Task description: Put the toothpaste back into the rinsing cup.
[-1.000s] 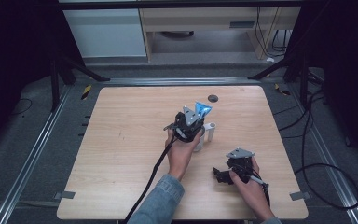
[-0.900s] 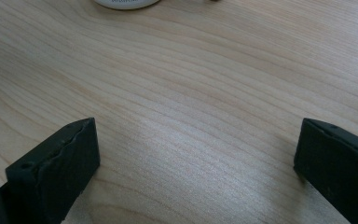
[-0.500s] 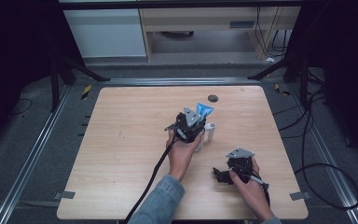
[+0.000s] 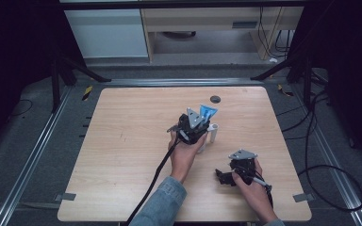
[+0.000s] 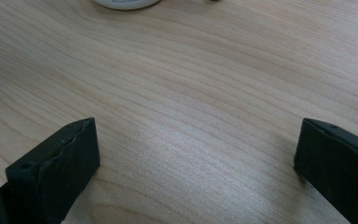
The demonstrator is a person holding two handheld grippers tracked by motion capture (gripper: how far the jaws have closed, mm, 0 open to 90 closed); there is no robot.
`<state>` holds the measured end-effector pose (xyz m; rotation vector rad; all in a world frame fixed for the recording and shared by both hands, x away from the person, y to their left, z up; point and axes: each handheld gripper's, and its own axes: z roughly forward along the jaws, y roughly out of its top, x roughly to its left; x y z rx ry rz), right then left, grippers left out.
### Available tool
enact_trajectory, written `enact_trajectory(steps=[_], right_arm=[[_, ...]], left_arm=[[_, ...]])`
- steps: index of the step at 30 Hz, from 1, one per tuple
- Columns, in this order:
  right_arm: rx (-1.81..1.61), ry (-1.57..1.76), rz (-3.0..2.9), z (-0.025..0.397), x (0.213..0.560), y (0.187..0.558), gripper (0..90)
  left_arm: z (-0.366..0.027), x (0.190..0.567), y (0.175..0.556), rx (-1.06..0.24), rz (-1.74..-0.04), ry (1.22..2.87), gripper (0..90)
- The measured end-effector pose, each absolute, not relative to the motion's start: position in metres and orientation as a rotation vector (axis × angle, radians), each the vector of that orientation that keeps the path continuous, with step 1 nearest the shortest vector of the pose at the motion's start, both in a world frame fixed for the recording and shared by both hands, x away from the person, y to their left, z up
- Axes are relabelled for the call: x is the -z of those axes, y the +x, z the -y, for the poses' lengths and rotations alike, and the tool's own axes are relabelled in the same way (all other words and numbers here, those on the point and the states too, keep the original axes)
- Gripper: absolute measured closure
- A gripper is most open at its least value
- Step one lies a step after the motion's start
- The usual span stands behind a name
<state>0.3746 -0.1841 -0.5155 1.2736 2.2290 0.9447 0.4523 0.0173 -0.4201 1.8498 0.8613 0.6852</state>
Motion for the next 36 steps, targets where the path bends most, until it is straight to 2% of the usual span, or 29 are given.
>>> enact_trajectory(steps=[21, 36], right_arm=[[-0.944, 1.271, -2.229, 0.1842, 0.5156, 0.3747, 0.3], [-0.945, 1.271, -2.228, 0.1841, 0.5155, 0.3747, 0.4]], left_arm=[[-0.0134, 0.4233, 0.4511, -0.693, -0.856, 1.871, 38.0], [-0.0158, 0.4234, 0.4495, -0.697, -0.858, 1.878, 34.1]])
